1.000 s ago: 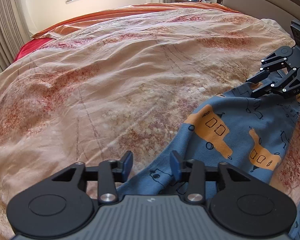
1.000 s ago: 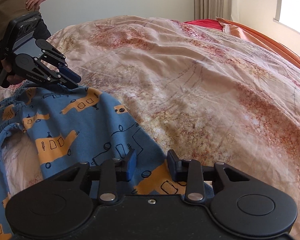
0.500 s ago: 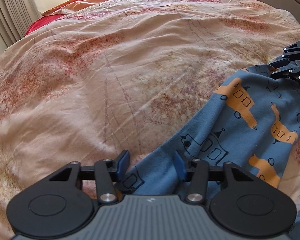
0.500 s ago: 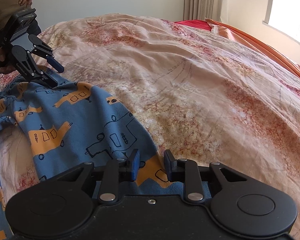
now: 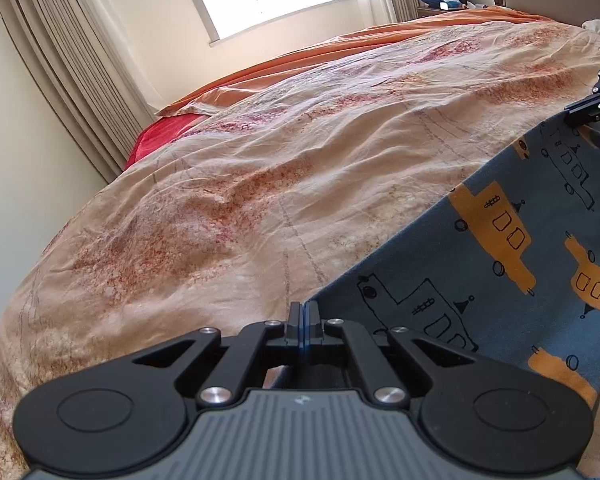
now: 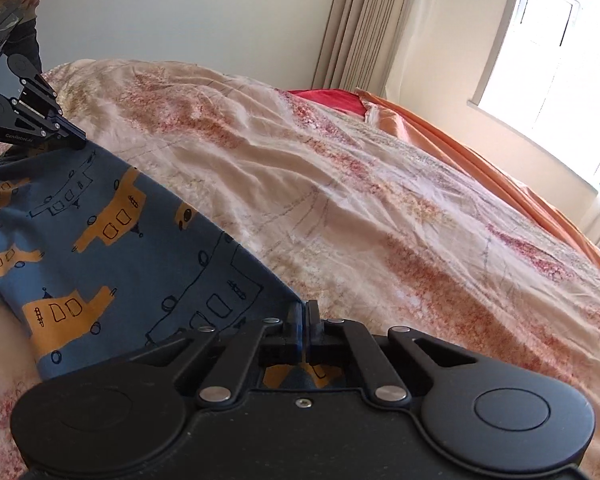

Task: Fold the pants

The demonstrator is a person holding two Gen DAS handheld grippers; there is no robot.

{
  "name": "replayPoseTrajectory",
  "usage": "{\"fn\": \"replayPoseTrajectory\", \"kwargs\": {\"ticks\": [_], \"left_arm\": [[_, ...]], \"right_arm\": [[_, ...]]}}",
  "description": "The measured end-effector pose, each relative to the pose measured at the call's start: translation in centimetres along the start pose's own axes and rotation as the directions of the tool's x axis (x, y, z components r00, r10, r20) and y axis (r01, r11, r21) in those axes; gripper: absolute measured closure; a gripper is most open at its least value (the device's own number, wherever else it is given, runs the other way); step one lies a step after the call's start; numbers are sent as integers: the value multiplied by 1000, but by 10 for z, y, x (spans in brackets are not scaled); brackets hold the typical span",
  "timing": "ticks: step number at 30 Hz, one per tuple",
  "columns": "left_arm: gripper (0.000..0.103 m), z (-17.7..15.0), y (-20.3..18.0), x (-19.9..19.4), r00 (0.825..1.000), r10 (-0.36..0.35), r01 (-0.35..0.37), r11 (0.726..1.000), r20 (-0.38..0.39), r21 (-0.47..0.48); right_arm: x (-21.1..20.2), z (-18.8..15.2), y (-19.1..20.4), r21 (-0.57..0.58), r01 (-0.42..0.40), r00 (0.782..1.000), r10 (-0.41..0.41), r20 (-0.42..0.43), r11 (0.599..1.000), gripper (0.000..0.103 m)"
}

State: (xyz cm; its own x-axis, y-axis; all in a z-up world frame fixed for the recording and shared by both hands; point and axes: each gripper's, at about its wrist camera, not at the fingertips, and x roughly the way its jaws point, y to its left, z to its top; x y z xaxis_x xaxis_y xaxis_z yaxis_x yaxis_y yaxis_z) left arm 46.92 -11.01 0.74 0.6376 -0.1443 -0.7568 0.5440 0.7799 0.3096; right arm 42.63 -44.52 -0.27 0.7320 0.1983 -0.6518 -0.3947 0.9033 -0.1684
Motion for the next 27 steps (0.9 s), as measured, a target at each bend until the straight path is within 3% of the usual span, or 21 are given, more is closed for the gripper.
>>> {"fn": "replayPoseTrajectory", "kwargs": {"ticks": [6, 16, 20, 22, 25, 27], "left_arm": [[103, -10, -4, 29, 999, -5, 4, 1000, -48, -13], [103, -13, -7, 24, 999, -21, 22, 999, -38, 26], [88, -14, -7, 19, 998, -50, 52, 998, -42, 42], [73, -15, -6, 15, 997, -60, 62, 997, -38, 51], [64, -16, -1, 9, 998, -60, 62, 997, -35, 55], [59, -18, 4, 4, 999, -41, 43, 997, -33, 60]], "right_arm": [[41, -9, 5, 18, 22, 998, -21, -62, 1000, 103], [36, -8, 5, 27, 22, 998, -21, -56, 999, 101], [32, -8, 3, 44, 10, 999, -8, -51, 999, 80], [29, -6, 1, 55, -6, 999, 8, -38, 998, 69], [25, -1, 2, 78, -52, 999, 52, -4, 996, 52], [23, 4, 6, 87, -88, 996, 86, 23, 992, 47]]}}
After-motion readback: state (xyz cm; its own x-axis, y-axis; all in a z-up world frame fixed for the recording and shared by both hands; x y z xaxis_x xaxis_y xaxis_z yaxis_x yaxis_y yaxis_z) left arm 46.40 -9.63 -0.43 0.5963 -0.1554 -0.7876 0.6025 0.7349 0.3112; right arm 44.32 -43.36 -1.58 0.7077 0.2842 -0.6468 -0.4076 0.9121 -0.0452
